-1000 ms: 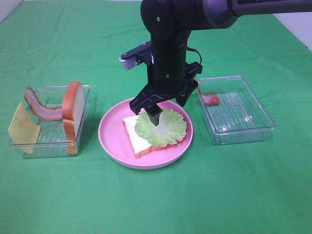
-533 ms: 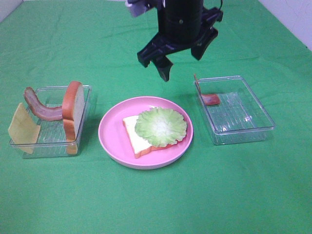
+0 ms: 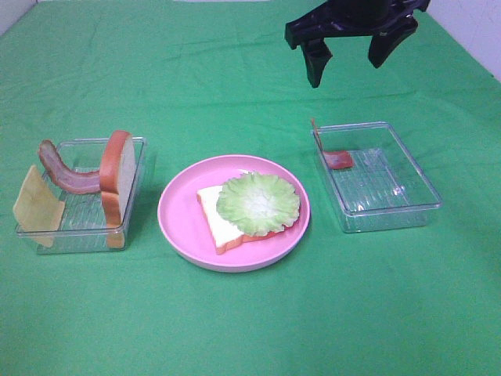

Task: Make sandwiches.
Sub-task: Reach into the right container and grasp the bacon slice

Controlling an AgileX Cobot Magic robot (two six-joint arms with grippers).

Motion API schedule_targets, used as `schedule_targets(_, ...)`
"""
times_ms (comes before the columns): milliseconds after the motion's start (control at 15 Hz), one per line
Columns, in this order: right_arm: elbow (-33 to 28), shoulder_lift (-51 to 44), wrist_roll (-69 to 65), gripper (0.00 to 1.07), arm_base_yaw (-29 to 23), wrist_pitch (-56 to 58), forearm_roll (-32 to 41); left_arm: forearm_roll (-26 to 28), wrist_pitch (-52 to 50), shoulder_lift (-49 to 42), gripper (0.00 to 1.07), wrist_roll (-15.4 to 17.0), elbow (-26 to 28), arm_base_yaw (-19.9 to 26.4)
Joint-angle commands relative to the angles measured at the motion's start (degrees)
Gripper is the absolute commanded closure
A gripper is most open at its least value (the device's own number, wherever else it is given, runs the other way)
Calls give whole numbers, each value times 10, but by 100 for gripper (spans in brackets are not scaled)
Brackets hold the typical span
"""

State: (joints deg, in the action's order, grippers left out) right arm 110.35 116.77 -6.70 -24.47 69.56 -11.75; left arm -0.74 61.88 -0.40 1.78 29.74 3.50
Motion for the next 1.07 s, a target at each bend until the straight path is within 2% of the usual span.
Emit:
schedule_targets(67, 2, 2, 19, 23, 13, 58, 5, 3, -1, -1, 6, 0, -1, 1)
schedule_targets(133, 2, 2, 21, 23, 12, 48, -20, 3, -1, -1, 6, 0, -1, 1)
schedule_targets(333, 2, 2, 20, 23, 11, 17, -28, 3, -1, -1, 6, 0, -1, 1)
schedule_targets(800, 3, 50, -29, 23, 13, -1, 33, 3, -1, -1, 6, 0, -1, 1)
schedule_targets(1067, 3, 70, -29, 23, 13, -40, 39, 3, -1, -1, 6, 0, -1, 1)
